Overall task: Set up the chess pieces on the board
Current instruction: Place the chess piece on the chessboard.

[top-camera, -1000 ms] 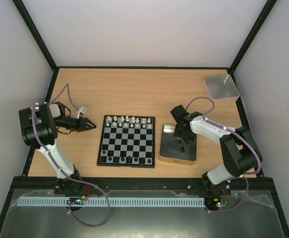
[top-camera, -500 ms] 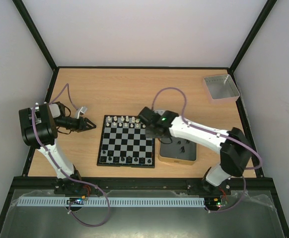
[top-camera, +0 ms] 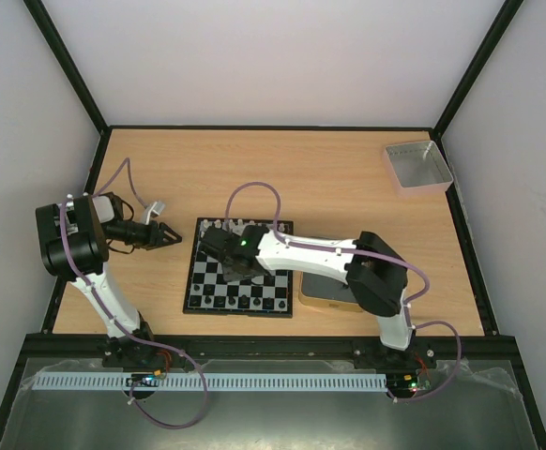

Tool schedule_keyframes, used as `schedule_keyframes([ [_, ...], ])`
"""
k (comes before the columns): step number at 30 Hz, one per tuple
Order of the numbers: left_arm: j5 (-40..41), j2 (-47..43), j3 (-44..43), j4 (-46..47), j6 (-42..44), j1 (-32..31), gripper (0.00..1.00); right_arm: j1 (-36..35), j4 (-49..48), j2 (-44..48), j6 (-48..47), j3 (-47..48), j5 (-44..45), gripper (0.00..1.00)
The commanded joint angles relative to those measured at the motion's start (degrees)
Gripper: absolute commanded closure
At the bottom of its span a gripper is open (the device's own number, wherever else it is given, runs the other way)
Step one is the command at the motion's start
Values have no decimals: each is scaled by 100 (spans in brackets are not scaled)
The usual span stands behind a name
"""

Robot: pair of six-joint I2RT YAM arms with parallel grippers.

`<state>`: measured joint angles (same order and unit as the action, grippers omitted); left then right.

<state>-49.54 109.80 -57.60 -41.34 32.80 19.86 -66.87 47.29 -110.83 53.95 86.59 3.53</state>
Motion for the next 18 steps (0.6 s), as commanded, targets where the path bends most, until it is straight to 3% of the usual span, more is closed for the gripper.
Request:
schedule_keyframes([
  [1, 1668, 486, 259, 285, 11, 43, 53, -124, 71, -380, -107, 527, -138, 98],
  [18, 1660, 478, 267, 284, 16, 36, 53, -403, 175, -1204, -253, 1338, -423, 97],
])
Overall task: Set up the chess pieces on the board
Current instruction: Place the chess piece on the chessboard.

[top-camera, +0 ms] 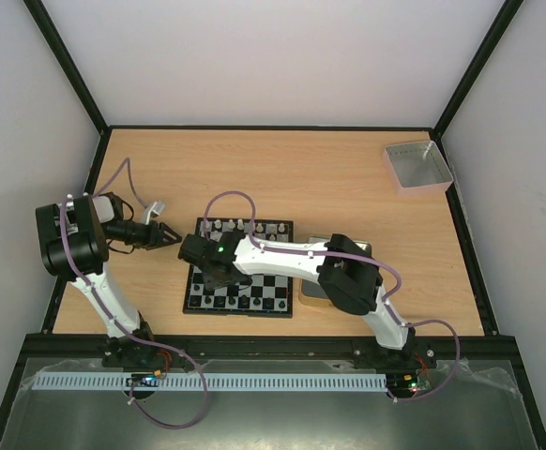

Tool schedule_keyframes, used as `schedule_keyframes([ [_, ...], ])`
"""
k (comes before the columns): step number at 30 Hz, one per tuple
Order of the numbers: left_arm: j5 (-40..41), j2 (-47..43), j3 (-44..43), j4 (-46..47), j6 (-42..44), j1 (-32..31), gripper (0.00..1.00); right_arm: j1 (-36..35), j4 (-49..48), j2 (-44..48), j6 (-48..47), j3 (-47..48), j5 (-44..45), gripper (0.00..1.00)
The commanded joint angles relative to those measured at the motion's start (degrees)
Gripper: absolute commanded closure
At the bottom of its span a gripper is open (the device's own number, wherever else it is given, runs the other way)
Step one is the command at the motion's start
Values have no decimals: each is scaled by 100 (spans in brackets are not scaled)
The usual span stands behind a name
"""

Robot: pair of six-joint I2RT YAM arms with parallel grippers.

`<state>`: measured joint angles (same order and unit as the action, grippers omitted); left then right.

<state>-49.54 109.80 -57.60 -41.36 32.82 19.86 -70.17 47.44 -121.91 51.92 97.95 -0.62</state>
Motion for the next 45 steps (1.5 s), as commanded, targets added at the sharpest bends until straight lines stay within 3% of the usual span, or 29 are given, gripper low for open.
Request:
schedule_keyframes([
  [1, 1658, 479, 267, 282, 14, 36, 53, -75, 160, -104, -50, 198, -19, 97],
  [45, 1640, 446, 267, 276, 31, 69, 53, -146, 48, -138, -37, -232, -367, 96],
])
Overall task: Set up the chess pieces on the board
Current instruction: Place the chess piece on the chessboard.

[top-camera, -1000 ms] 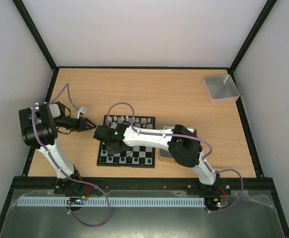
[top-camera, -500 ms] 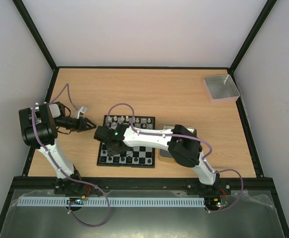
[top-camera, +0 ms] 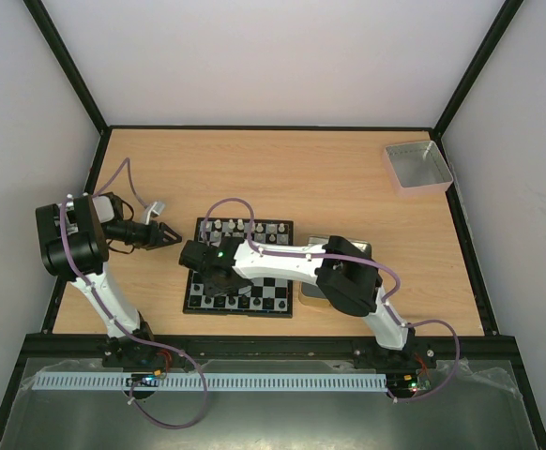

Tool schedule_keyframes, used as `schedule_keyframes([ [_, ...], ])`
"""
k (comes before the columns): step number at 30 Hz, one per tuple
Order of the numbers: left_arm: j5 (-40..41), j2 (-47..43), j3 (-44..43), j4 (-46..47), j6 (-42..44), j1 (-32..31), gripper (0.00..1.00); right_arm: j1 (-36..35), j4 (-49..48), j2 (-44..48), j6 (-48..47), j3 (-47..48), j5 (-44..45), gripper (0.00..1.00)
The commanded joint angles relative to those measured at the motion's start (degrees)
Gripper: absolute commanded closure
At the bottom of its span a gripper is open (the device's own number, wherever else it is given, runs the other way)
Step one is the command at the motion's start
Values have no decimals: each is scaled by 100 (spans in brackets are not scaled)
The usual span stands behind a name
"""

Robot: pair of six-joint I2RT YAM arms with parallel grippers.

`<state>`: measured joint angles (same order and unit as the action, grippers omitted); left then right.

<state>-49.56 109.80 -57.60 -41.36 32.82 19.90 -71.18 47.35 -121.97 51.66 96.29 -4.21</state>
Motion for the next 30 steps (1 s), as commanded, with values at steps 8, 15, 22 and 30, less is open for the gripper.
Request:
schedule_keyframes([
  [8, 1634, 454, 272, 269, 32, 62, 53, -45, -12, -154, -15, -60, -40, 93],
  [15, 1625, 459, 258, 256, 39, 68, 53, -45, -14, -193, -33, -7, -71, 92],
  [22, 1621, 464, 266, 259, 48, 77, 53, -49, -33, -198, -24, 21, -81, 88],
  [30, 1616, 477, 250, 249, 49, 80, 53, -46, -17, -189, -7, 45, -9, 84],
])
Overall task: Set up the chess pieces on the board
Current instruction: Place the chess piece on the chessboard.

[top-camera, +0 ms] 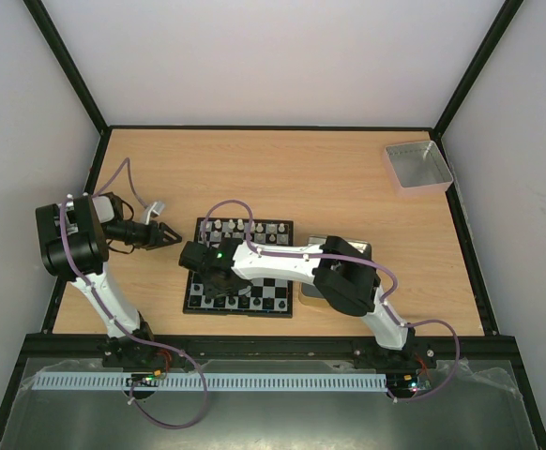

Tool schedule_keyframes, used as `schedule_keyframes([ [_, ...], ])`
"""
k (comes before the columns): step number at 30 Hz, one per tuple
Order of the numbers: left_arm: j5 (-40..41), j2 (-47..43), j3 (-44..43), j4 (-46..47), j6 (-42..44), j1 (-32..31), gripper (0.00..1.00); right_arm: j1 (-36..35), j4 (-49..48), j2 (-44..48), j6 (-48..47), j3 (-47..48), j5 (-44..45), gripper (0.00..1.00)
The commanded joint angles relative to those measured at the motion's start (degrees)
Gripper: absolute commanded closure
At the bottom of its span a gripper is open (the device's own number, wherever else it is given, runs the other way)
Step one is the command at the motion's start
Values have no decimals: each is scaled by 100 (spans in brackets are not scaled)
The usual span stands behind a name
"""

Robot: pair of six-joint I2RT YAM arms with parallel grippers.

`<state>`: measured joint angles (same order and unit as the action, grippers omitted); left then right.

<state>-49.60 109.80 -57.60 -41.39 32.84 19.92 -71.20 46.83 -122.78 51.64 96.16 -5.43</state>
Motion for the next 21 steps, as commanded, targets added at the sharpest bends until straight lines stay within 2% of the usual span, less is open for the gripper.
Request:
schedule_keyframes([
  [1, 1621, 477, 250, 246, 47, 78, 53, -43, 49, -107, -2, 75, 139, 84],
  [21, 1603, 505, 224, 226, 70, 73, 53, 35, 186, -115, 35, 287, 377, 80],
])
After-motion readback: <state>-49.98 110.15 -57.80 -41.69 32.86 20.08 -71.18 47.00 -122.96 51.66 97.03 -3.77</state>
